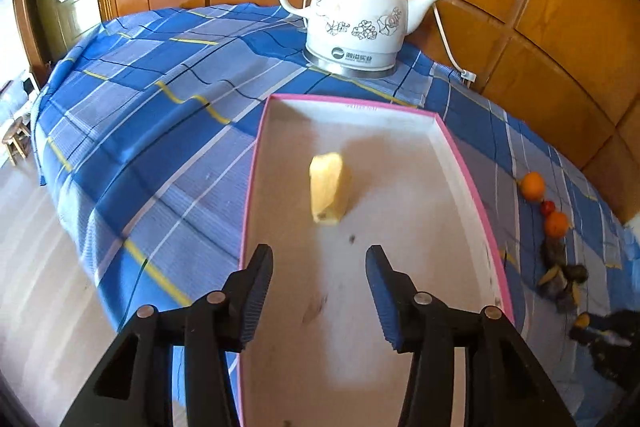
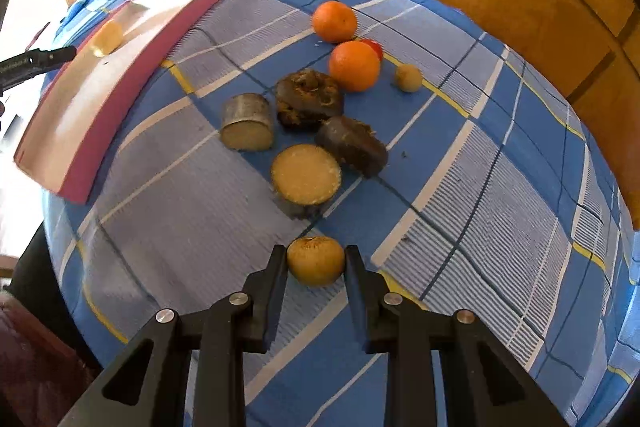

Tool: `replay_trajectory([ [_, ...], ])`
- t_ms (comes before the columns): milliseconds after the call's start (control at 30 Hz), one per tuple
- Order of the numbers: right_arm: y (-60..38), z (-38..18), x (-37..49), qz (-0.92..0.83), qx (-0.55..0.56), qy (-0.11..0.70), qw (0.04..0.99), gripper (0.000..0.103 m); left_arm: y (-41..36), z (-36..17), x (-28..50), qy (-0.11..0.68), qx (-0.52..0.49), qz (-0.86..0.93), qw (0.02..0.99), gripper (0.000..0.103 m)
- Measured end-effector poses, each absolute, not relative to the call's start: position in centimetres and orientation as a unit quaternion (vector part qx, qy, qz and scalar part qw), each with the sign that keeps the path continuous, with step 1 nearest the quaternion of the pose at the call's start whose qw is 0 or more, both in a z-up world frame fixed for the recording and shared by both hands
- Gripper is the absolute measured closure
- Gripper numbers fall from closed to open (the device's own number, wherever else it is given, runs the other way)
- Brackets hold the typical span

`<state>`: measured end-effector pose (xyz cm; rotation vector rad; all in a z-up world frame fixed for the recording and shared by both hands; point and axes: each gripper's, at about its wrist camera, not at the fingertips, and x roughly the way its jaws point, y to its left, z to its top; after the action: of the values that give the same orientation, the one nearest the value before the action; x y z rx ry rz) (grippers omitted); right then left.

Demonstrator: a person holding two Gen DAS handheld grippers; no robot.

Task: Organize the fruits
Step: 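Carry the yellow chunk into the tray and open the left tool while the right tool releases its fruit there, then move both tools back toward the produce cluster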

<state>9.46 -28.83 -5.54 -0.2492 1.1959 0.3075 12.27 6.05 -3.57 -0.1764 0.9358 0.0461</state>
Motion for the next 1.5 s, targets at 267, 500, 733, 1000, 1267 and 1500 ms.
replay_trajectory([
  [267,-26.2,-3.3,7.3,0.223,-0.083,0.54,0.807,0.074,5.4,-2.9,9.3,0.431,-0.073,0.024,0.899,0.045],
  [500,-20.6,-2.4,6.7,0.268,-0.092,0.52,0.805,0.074,4.1,-2.7,8.0,0.424,-0.065,0.005,0.903,0.045],
  [733,-15.7,-2.1,8.9,0.291,-0.076,0.509,0.807,0.074,4.5,-3.0,7.4,0.424,-0.071,0.001,0.903,0.042],
  [1000,-11.0,-2.4,11.9,0.296,-0.031,0.514,0.804,0.074,6.9,-3.6,6.9,0.427,-0.091,0.027,0.899,0.041],
  [1267,-8.9,-2.2,13.6,0.288,0.022,0.501,0.816,0.063,8.5,-4.3,6.4,0.433,-0.101,0.043,0.895,0.041],
  [1500,-11.3,-1.7,12.2,0.261,0.018,0.494,0.829,0.063,7.6,-4.2,6.3,0.433,-0.095,0.026,0.896,0.041],
])
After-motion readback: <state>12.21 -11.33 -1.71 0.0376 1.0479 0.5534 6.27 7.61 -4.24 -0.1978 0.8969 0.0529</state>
